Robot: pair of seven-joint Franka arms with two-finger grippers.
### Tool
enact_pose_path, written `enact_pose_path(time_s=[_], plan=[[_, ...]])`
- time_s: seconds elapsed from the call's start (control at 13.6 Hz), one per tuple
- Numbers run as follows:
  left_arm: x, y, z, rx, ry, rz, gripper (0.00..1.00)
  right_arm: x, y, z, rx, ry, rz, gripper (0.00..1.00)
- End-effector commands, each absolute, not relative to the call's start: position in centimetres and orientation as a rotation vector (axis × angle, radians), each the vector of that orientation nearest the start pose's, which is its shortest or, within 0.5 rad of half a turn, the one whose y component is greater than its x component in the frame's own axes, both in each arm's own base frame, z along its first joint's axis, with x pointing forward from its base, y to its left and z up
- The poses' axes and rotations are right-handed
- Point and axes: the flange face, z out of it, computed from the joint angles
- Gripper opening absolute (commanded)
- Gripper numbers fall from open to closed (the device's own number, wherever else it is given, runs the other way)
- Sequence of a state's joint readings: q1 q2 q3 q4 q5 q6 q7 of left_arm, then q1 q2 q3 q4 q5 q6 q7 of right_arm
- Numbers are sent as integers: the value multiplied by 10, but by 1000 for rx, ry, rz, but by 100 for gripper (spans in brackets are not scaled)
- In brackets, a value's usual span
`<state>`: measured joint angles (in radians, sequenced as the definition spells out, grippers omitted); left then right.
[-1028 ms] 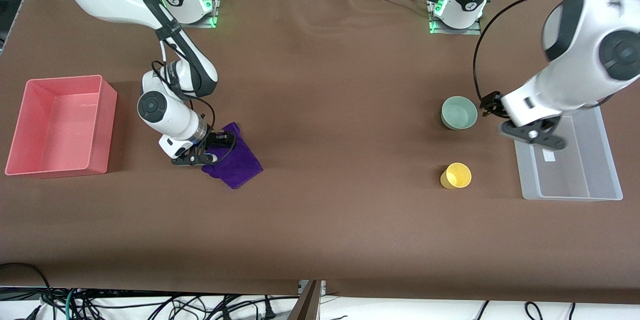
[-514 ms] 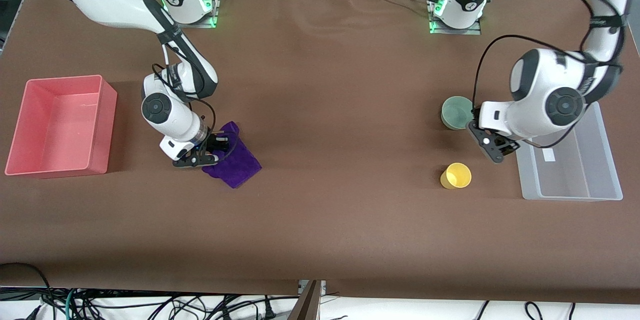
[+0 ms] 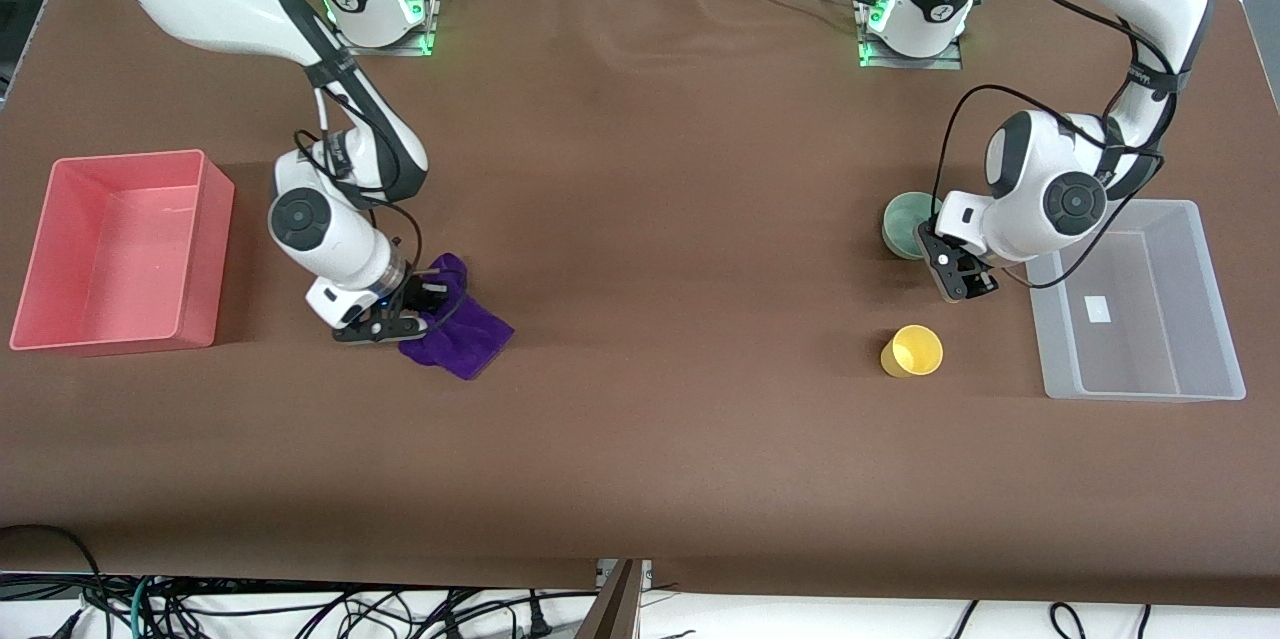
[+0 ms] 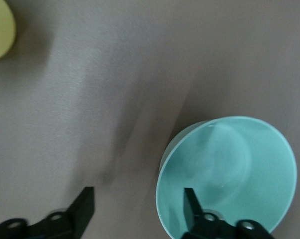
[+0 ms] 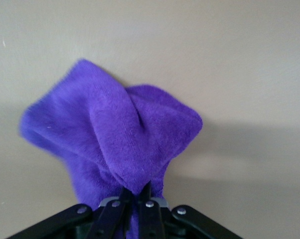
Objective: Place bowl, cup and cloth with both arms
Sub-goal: 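Drop the cloth in the pink bin while the left gripper sets the bowl down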
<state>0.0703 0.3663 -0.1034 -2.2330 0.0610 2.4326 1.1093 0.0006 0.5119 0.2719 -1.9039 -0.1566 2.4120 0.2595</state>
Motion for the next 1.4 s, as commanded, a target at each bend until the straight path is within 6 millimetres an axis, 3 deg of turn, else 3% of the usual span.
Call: enact_pose_path(time_s=[0.0, 0.07, 0.29, 0.37, 0.51, 0.66, 0.81, 0.95, 1.03, 1.1, 1.32], plan=[[523, -20, 174, -2606, 1881, 183, 14, 648, 133, 332, -3172, -235, 87, 0], [523, -18, 171, -2592, 1901, 174, 0, 656, 113, 361, -3191, -277, 165, 0], [532, -16, 185, -2534, 1951, 128, 0, 653, 19, 455, -3193, -473, 359, 0], [536, -15, 197, -2522, 1948, 108, 0, 643, -16, 476, -3163, -535, 454, 0], [551, -15, 227, -2483, 1957, 66, 0, 621, -74, 495, -3122, -544, 573, 0], [578, -11, 267, -2495, 1957, 117, 0, 608, -144, 484, -3095, -524, 625, 0], [605, 4, 309, -2539, 1946, 217, 0, 593, -208, 454, -3066, -564, 627, 0], [625, 48, 328, -2531, 1958, 267, 0, 573, -250, 421, -3050, -558, 639, 0], [631, 87, 333, -2497, 1931, 292, 0, 567, -263, 409, -3044, -567, 633, 0], [635, 129, 324, -2508, 1878, 323, 0, 563, -273, 397, -3046, -561, 630, 0], [637, 205, 282, -2562, 1819, 301, 0, 549, -288, 370, -3036, -516, 623, 0]])
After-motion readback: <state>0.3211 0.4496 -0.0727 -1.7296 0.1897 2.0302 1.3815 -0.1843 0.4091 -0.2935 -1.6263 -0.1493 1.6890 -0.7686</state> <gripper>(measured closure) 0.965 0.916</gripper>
